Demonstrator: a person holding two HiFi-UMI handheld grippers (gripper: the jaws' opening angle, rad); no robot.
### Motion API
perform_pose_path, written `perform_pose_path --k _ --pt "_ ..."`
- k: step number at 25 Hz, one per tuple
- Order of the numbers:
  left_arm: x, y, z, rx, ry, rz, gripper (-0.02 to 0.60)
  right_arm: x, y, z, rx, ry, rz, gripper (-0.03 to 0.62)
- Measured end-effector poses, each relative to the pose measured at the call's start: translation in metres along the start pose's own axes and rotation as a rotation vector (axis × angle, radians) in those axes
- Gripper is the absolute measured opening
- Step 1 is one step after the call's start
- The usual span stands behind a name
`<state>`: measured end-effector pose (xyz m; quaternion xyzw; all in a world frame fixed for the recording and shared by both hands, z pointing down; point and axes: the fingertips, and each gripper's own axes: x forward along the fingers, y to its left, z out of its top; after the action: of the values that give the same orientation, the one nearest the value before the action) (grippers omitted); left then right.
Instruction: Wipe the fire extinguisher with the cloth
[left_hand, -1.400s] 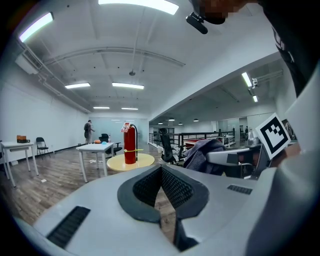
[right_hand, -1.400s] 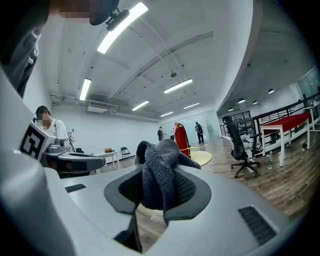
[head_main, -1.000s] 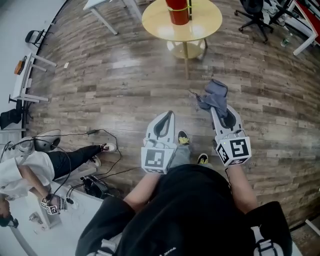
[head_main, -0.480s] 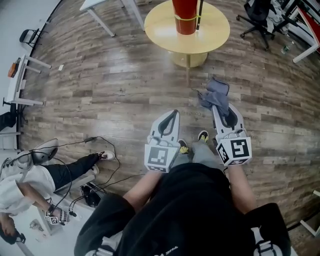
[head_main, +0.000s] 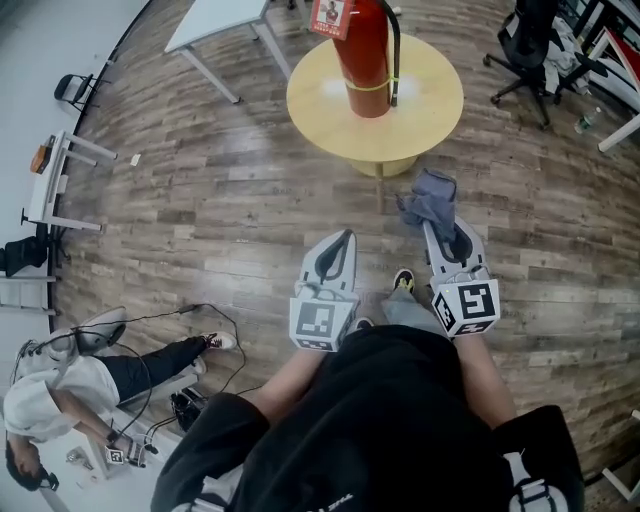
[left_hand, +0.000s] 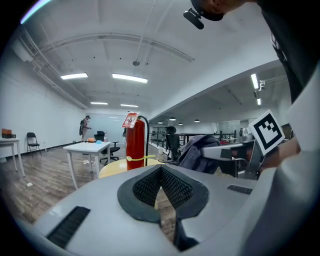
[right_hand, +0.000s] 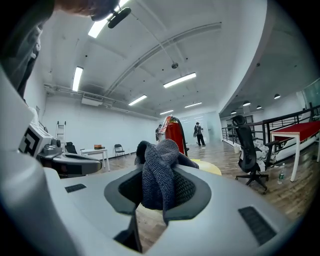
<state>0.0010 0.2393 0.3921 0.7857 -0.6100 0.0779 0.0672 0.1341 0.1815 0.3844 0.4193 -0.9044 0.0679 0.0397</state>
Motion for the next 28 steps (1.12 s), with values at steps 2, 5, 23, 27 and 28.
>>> perform_pose_path --k 2,5,23,27,28 --pt "0.027 0.004 0.010 0.005 -0.004 0.017 0.015 0.017 -0.022 0.006 0.014 -0.014 0.003 0.107" --pt "0.061 0.007 0.026 0.033 -0.005 0.033 0.015 0.034 -0.048 0.015 0.041 -0.031 0.022 0.107" --pt "0.202 0.097 0.059 0.057 -0.032 0.030 0.015 0.190 -0.096 0.030 0.012 -0.021 0.053 0.106" --pt "0.234 0.135 0.071 0.052 -0.053 0.004 0.015 0.253 -0.093 0.055 0.009 -0.046 0.071 0.107" --pt "0.242 0.145 0.073 0.054 -0.056 -0.003 0.015 0.269 -0.092 0.062 0.007 -0.056 0.073 0.107"
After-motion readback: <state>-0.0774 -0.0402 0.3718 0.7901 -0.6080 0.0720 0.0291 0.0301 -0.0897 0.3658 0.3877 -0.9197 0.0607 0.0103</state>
